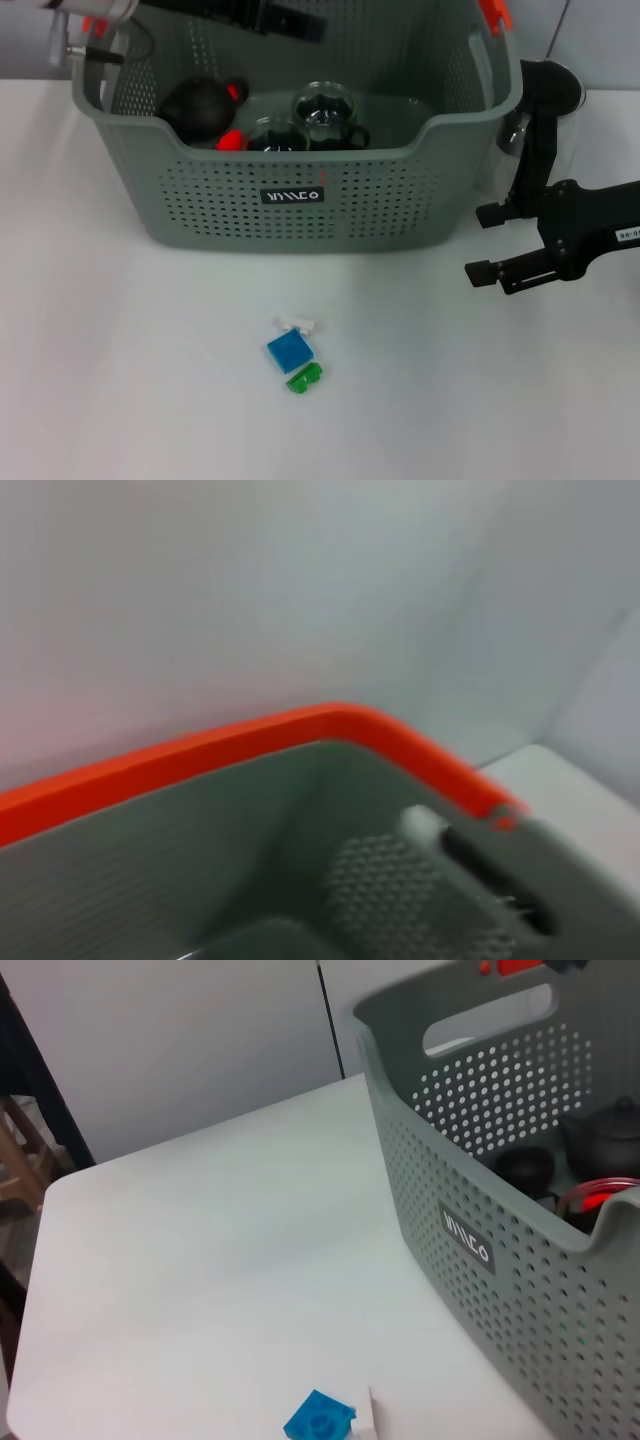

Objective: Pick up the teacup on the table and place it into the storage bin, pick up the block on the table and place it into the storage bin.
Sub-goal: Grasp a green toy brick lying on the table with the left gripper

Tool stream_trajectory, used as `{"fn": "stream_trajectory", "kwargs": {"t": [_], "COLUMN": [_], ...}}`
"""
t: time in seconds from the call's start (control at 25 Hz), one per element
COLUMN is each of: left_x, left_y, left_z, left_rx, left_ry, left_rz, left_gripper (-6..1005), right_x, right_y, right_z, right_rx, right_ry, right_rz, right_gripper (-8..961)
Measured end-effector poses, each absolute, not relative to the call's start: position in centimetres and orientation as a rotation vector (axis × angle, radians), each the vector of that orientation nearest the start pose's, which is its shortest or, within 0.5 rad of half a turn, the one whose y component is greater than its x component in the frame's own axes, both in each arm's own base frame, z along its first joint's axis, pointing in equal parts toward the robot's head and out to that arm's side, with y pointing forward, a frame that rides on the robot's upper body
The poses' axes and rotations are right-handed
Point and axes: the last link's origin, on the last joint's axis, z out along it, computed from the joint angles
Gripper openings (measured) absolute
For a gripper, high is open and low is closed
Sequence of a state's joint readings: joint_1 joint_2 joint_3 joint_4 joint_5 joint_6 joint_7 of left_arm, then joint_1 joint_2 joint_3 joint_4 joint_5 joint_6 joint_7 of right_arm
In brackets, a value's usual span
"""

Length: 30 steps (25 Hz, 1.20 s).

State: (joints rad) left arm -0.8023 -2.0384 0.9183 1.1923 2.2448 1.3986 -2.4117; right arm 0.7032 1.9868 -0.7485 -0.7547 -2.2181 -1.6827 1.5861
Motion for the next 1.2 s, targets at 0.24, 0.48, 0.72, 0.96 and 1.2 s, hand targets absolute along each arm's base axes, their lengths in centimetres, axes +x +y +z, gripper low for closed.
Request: {"fn": "stream_trajectory", "kwargs": {"t": [0.24,0.48,0.72,0.96,1.2], "left_x": [-8.5,-9.2,-10.5,-11.9,-12.3], "left_y": [36.7,31.3,29.0,29.0,29.0], "left_z": [7.9,6.6,4.3,2.9,1.4], "left_rx": [-2.795,-2.988,-3.111,-3.13,-3.143], "left_ry": [-0.608,-0.361,-0.254,-0.136,0.075], "left_rz": [-0.587,-0.595,-0.409,-0.185,0.025], "left_gripper": [717,911,910,909,908], "right_x": [22.6,22.8,22.8,22.6,22.5], "right_y": [36.3,36.3,36.3,36.5,36.8], "right_z": [3.2,3.1,3.0,2.9,2.6], "right_rx": [-2.978,-2.966,-2.961,-2.955,-2.929], "right_ry": [0.54,0.554,0.575,0.588,0.626], "right_rz": [0.342,0.346,0.352,0.361,0.367], "right_gripper": [944,944,944,944,945]}}
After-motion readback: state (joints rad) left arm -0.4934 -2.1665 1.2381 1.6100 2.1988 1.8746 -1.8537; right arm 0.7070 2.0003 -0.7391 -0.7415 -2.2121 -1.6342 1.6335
